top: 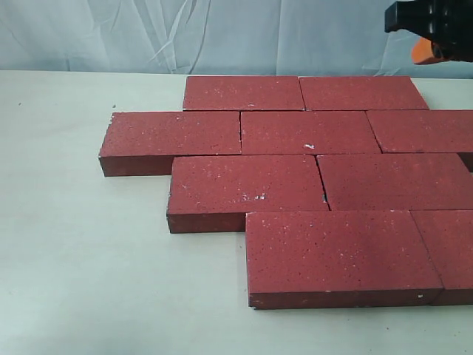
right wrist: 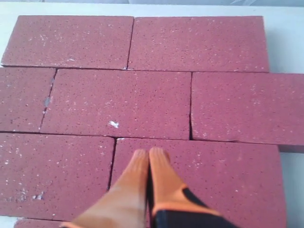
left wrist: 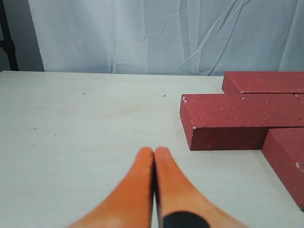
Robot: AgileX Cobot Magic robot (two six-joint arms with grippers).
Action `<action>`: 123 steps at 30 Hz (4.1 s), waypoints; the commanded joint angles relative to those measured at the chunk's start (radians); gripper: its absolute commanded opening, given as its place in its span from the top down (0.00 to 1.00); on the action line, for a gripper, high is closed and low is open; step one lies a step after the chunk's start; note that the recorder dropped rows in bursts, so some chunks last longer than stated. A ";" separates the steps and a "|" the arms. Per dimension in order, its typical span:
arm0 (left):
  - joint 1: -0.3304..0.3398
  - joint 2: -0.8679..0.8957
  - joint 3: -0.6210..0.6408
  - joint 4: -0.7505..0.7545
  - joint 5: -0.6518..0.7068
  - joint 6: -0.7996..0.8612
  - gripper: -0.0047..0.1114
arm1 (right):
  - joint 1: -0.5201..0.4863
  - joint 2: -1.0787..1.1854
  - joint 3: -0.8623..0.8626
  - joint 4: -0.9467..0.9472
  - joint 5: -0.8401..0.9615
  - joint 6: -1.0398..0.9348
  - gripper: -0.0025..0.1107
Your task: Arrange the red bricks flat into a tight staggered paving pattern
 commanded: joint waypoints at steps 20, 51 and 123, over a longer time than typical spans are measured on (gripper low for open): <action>0.001 -0.004 0.004 -0.002 -0.005 -0.006 0.96 | -0.005 -0.382 0.327 -0.251 -0.103 -0.005 0.98; 0.001 -0.004 0.004 0.025 -0.005 -0.006 0.96 | -0.265 -0.842 0.558 -0.105 -0.113 -0.004 0.98; 0.001 -0.004 0.004 0.025 -0.005 -0.006 0.96 | -0.258 -1.313 1.136 -0.026 -0.386 -0.149 0.98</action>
